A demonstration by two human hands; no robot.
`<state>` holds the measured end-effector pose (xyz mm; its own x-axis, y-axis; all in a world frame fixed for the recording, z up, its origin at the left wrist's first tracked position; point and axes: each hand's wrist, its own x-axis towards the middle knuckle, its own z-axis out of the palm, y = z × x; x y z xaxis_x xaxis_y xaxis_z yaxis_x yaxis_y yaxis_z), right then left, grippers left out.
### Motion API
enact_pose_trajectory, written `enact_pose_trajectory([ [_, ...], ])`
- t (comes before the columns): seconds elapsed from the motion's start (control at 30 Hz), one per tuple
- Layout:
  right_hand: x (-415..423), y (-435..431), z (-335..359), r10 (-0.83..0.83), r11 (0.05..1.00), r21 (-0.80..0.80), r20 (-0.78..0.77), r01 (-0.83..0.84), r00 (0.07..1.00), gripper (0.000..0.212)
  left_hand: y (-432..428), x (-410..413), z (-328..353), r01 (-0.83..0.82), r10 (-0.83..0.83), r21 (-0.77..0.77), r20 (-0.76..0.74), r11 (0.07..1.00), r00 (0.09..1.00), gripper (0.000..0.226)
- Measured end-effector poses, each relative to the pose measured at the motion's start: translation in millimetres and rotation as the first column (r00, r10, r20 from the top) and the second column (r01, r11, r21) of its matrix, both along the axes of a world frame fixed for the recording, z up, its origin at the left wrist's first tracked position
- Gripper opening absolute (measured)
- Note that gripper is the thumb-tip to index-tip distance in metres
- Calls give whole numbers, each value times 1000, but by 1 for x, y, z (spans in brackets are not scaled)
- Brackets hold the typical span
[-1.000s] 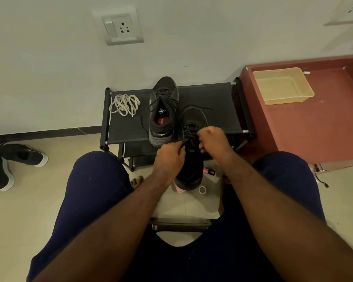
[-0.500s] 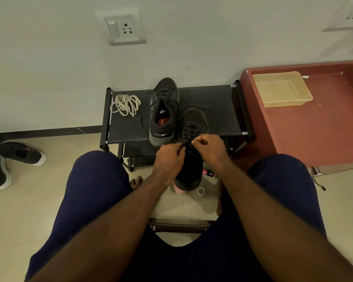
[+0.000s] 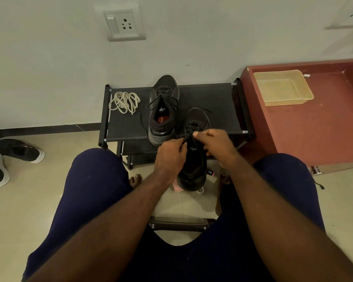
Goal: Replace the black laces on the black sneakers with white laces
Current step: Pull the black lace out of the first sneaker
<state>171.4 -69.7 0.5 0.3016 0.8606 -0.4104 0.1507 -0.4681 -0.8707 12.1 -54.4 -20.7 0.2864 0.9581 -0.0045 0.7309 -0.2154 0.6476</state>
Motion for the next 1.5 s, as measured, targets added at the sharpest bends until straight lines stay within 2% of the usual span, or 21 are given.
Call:
enact_pose_trajectory([
  [0.07,-9,1,-4,52,996,62,158,-62,986,20,-1,1,1,8,-8,26,-32,1000,999,26],
  [0.13,-12,4,-6,20,996,85,191,-37,981,21,0,0,1,18,-15,40,-66,999,998,26],
  [0.2,-6,8,-4,-99,993,67,12,98,995,22,1,0,3,26,-22,52,-82,998,996,27],
  [0.27,-1,9,-1,-224,971,45,-164,234,961,25,1,2,3,51,-44,83,-80,995,996,28],
  [0.4,6,8,-1,-375,917,20,-301,399,877,24,-1,5,5,54,-45,119,-77,991,996,27],
  [0.5,8,3,-3,-307,950,-16,-204,310,930,23,-1,2,4,29,-18,117,-98,993,995,26],
  [0.6,-2,1,-11,-90,996,-28,3,90,996,24,1,0,3,13,-2,88,-125,996,992,26],
  [0.7,-11,2,-20,37,997,50,248,-51,968,14,-1,-2,3,8,4,79,-140,997,990,25],
  [0.8,-12,4,-21,53,993,81,351,-87,935,13,-1,-3,3,7,4,67,-156,998,988,25],
  [0.87,-12,5,-16,-3,996,83,259,-20,966,16,0,-3,2,-1,9,52,-144,999,990,24],
  [0.93,-11,6,-10,-134,990,49,44,132,990,19,2,-3,2,-8,13,37,-130,999,991,24],
  [0.97,-9,6,-8,-200,979,26,-46,201,979,19,2,-3,2,-11,15,30,-126,999,992,24],
  [1.03,-4,6,-6,-275,961,-15,-122,276,954,17,1,-3,3,-15,17,19,-123,1000,992,24],
  [1.1,-1,4,-6,-259,966,-42,-89,256,962,15,0,-4,2,-18,19,11,-120,1000,993,24],
  [1.23,-8,0,-10,-67,996,-60,-46,64,997,20,1,-5,2,-15,16,7,-120,1000,993,23],
  [1.4,-16,-1,-15,23,998,59,228,-38,973,21,1,-5,1,0,1,7,-120,1000,993,24],
  [1.47,-12,1,-10,19,998,58,204,-31,979,23,1,-6,1,-6,6,3,-106,1000,994,24],
  [1.5,-10,3,-6,-29,997,68,121,21,992,23,2,-6,1,-13,13,-1,-87,1000,996,24],
])
